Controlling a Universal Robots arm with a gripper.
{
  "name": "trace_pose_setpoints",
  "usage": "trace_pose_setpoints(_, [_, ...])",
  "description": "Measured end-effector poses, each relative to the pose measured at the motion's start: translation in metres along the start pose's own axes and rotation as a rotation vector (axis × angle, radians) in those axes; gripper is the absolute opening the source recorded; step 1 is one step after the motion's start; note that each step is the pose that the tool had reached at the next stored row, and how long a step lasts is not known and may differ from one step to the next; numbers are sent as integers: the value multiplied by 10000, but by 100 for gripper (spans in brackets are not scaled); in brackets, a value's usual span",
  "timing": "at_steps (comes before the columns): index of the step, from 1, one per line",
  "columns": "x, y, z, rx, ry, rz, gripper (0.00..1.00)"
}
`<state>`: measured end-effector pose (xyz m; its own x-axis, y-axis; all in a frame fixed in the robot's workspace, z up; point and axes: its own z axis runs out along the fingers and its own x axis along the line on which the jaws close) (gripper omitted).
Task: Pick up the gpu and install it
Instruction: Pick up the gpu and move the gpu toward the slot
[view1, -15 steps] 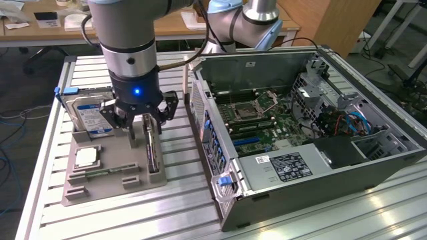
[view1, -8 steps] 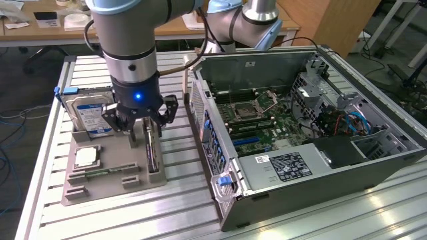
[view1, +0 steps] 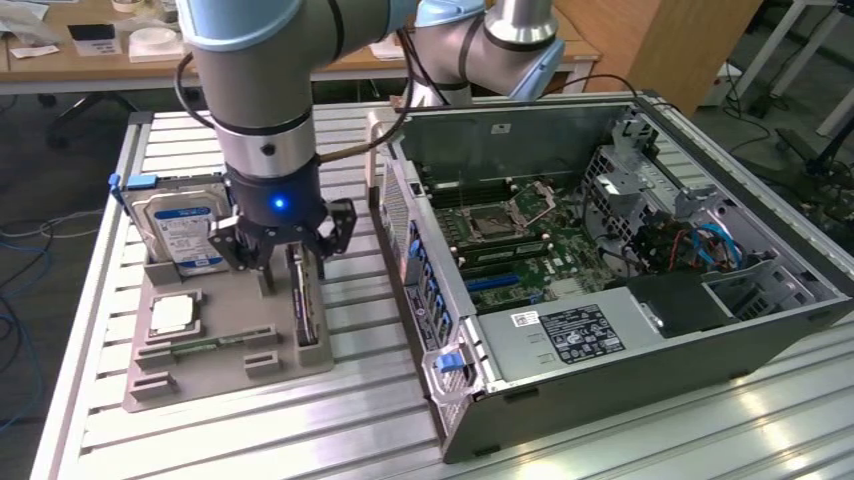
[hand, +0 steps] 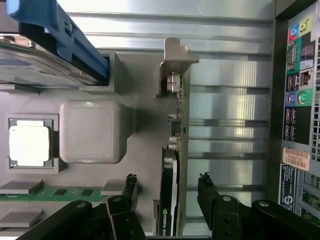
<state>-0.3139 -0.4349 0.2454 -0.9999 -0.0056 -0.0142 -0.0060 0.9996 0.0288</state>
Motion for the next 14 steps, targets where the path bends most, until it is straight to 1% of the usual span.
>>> trace_pose_setpoints(5, [-2,0,90,1,0,23,60])
trace_pose_setpoints(8, [-4,31,147,3,0,27,60])
trace_pose_setpoints(10, [-4,34,183,15,-2,42,60])
trace_pose_setpoints(14, [-2,32,255,19,-6,216,60])
